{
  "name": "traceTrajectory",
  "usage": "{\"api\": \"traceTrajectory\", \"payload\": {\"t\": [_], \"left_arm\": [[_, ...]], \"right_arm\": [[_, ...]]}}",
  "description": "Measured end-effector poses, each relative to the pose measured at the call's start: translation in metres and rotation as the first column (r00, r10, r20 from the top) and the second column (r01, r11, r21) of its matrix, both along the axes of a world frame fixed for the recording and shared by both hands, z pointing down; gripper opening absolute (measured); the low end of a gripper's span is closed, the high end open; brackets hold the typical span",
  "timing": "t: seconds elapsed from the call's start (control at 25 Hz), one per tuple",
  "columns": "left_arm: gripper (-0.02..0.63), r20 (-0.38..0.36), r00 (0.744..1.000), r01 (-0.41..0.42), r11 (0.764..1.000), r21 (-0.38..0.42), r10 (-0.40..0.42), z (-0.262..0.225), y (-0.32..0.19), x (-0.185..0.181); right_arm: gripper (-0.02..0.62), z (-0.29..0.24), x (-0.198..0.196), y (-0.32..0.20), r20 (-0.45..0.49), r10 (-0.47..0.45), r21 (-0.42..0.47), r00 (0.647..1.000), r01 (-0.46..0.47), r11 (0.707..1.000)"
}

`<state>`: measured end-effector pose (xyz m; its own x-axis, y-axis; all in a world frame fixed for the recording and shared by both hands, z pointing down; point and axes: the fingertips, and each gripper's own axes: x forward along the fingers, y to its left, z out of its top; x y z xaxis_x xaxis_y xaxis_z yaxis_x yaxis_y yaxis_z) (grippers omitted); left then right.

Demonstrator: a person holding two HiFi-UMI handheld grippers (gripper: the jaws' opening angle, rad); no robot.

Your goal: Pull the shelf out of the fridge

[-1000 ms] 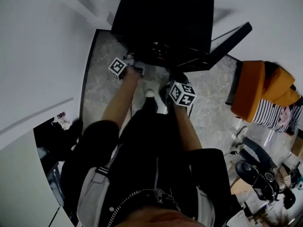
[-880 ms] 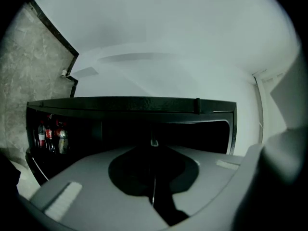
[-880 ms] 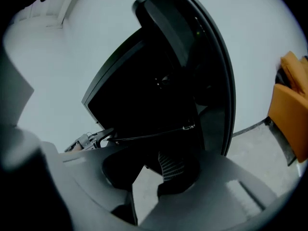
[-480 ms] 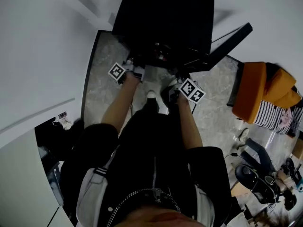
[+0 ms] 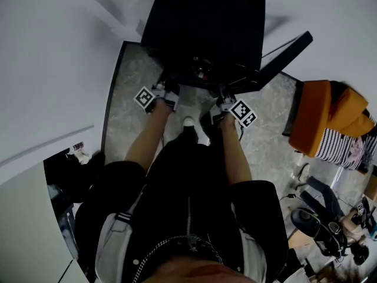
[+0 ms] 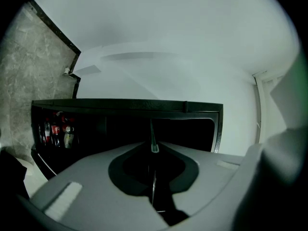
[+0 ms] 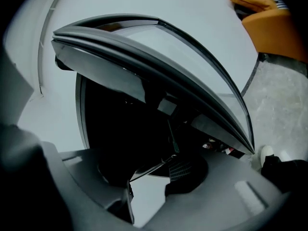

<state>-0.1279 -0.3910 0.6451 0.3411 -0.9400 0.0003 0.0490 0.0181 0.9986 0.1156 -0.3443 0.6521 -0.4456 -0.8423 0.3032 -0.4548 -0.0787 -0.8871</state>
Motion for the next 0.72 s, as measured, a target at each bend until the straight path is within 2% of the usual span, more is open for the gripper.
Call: {"api": "traceTrajectory", "payload": {"t": [0.28,0.72], "left_arm": [[0.023,-0.006,1.0,-0.012,1.0,-0.001,0.012,0.002,0.013,-0.005],[0.025,-0.047,0.999,-0.025,1.0,0.017,0.026,-0.003,0.026,-0.006]], "right_arm": [[0.092,0.005,0.006,-0.003,0.169,0.069,-0.018,0.983,-0.067,0.998],[0.034,0.006,-0.003,0.0,0.314,0.027,0.017,0.949,-0.034,0.999]]}}
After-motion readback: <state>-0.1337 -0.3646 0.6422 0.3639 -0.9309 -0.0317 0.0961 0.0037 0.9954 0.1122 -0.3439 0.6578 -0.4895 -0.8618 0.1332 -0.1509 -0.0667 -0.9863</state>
